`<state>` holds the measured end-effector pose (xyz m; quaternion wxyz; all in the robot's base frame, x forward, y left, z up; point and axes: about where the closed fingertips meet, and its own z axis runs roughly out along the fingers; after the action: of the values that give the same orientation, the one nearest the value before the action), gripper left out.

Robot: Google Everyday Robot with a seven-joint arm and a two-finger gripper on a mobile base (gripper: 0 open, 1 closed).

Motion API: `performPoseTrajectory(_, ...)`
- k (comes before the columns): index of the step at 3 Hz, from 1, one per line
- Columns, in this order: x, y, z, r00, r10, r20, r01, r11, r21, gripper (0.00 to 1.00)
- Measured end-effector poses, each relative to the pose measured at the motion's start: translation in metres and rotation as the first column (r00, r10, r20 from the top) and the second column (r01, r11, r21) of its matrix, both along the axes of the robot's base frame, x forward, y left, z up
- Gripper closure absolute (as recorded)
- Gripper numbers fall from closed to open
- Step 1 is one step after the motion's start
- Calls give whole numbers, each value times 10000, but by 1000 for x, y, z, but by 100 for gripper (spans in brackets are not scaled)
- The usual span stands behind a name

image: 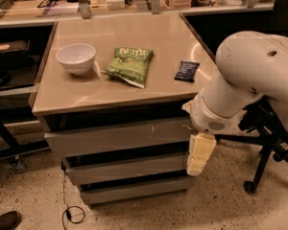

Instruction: Open top drawer

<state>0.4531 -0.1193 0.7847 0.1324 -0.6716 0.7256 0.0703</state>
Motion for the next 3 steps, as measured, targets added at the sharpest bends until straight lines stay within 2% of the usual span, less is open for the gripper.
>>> performPoseTrajectory(1, 29, 10, -39, 9998, -203, 55, 200, 9982, 558, 0)
performPoseTrajectory(3, 29, 12, -42, 9999, -144, 24, 142, 9973, 725, 0)
